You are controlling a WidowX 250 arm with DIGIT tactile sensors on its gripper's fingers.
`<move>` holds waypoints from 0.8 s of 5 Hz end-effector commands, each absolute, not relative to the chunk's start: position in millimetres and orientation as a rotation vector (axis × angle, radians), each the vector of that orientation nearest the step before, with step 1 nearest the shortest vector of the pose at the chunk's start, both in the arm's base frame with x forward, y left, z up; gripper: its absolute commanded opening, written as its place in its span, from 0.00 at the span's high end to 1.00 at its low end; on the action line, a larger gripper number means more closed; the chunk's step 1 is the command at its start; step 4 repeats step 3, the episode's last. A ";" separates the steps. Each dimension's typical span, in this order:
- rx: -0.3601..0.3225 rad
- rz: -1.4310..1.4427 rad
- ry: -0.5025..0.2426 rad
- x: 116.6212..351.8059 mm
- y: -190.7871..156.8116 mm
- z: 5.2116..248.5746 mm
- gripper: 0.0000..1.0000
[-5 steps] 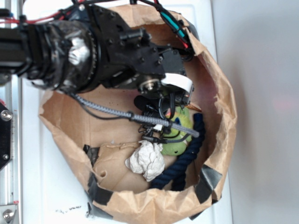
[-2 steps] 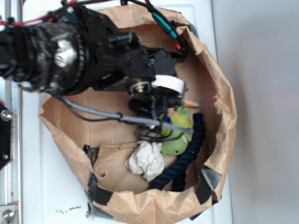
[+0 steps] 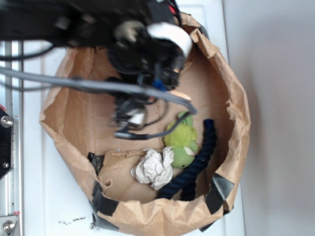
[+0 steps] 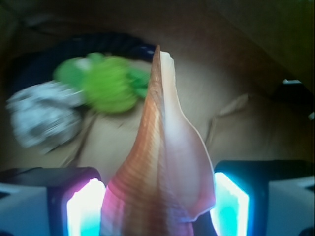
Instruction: Grab the shell.
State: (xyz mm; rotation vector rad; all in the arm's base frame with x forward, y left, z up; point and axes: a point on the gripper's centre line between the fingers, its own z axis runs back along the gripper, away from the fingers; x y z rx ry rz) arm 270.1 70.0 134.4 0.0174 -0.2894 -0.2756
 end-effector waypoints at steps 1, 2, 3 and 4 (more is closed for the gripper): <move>0.123 -0.131 -0.386 257.5 61.8 188.4 1.00; 0.182 -0.046 -0.388 258.9 43.8 190.9 1.00; 0.176 -0.056 -0.398 262.8 36.1 187.8 1.00; 0.176 -0.056 -0.398 262.8 36.1 187.8 1.00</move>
